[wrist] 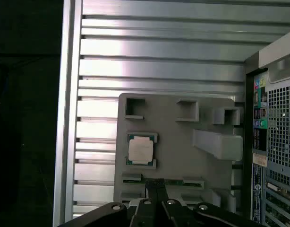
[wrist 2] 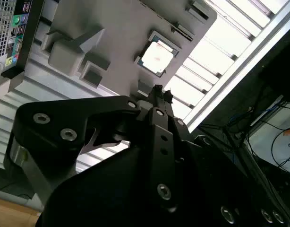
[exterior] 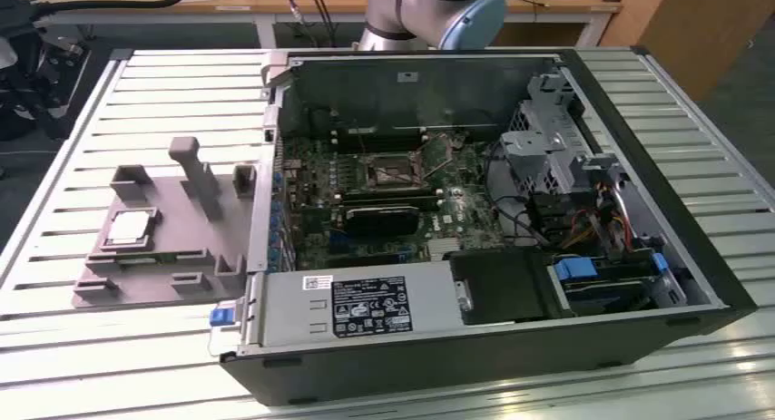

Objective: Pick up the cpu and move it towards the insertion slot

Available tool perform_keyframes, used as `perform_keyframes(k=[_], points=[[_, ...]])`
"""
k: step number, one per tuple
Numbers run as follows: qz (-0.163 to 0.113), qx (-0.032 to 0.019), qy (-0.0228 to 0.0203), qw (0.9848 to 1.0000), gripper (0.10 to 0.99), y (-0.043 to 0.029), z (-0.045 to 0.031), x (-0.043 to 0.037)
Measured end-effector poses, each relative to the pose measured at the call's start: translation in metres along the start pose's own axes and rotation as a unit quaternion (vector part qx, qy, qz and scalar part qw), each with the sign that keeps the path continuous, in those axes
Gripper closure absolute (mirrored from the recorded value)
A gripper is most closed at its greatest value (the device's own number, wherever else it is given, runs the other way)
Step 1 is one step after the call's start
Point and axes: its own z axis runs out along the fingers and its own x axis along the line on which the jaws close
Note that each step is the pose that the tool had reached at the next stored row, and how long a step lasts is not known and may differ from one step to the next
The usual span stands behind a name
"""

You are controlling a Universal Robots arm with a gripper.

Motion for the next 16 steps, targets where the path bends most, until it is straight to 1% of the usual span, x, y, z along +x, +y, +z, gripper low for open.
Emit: perform_keyframes(k=[10,13,16], points=[[0.0,0.0,0.0001,1.0,0.984,0.0,0.0001,0.0],[0.0,0.0,-0.0002,1.0,0.984,-0.0001,0.0016,0.0001],[0.0,0.0,-0.0007,1.0,0.984,-0.0002,0.005,0.0004]])
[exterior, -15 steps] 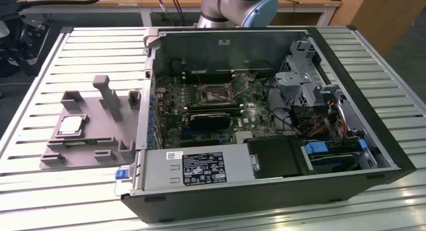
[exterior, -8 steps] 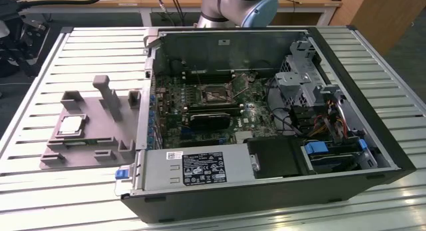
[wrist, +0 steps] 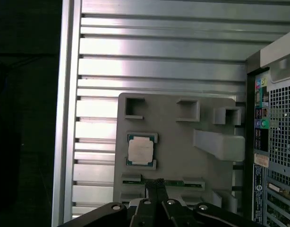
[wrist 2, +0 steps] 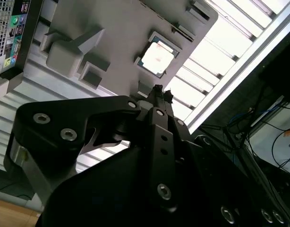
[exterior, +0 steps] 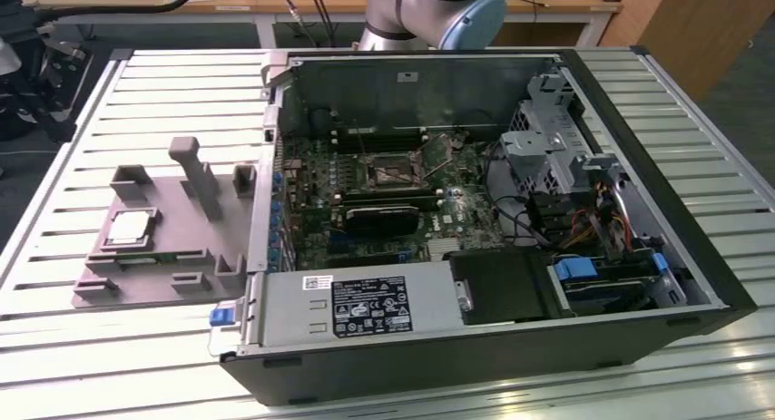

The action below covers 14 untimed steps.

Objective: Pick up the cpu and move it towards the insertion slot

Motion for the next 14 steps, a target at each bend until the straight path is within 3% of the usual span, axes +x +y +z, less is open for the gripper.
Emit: perform_keyframes(k=[14], points=[[0.0,0.0001,-0.0039,1.0,0.984,-0.001,0.0246,0.0049]])
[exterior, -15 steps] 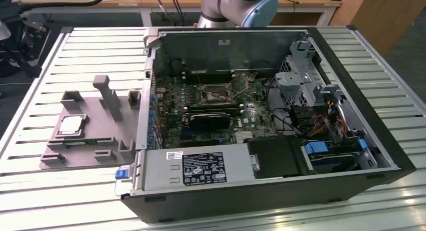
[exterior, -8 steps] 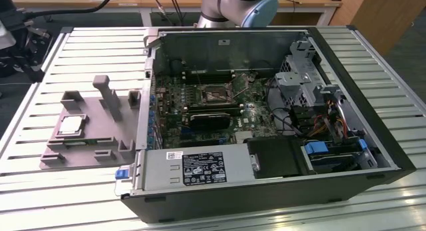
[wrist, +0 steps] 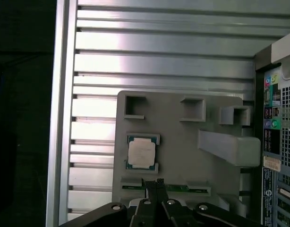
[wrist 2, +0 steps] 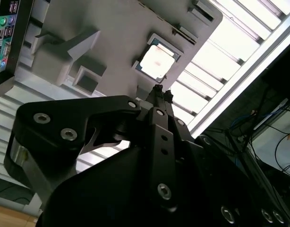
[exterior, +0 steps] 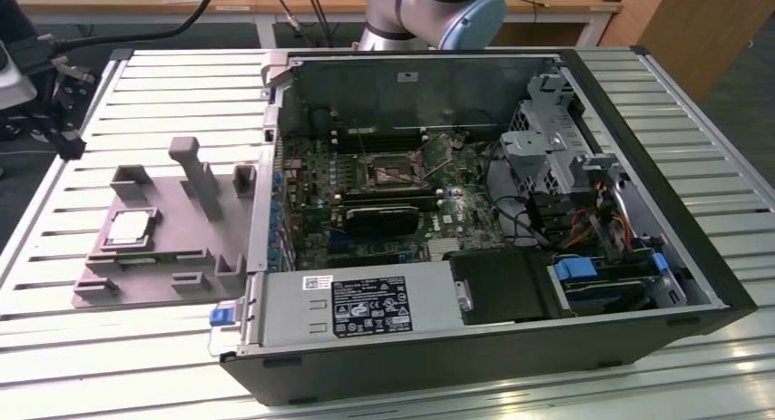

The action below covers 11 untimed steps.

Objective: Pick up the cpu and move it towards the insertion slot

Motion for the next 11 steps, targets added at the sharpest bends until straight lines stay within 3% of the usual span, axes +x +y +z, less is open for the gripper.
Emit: perform_keyframes(k=[11], points=[[0.0,0.0,0.0,1.0,0.984,-0.0007,0.02,0.0049]])
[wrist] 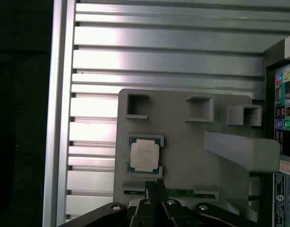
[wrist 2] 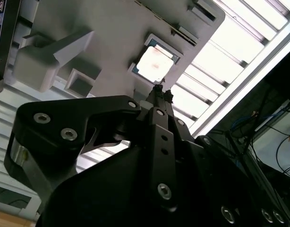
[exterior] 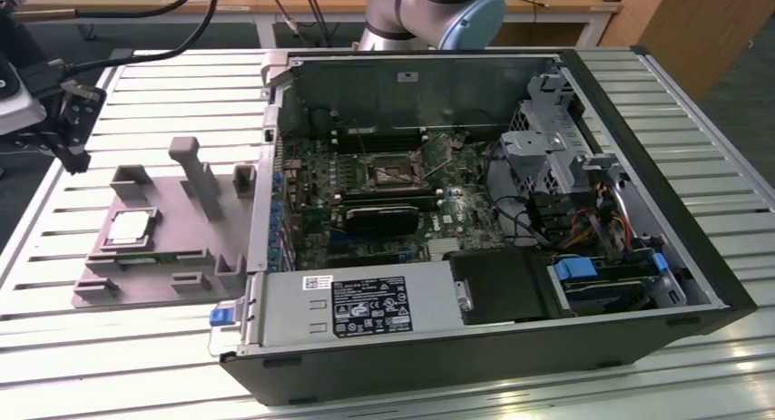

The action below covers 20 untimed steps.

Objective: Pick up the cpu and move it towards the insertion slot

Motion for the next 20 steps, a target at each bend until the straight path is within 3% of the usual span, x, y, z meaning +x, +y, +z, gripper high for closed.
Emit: perform_keyframes(k=[20], points=[[0.0,0.0,0.0,1.0,0.984,-0.0014,0.0364,0.0013]])
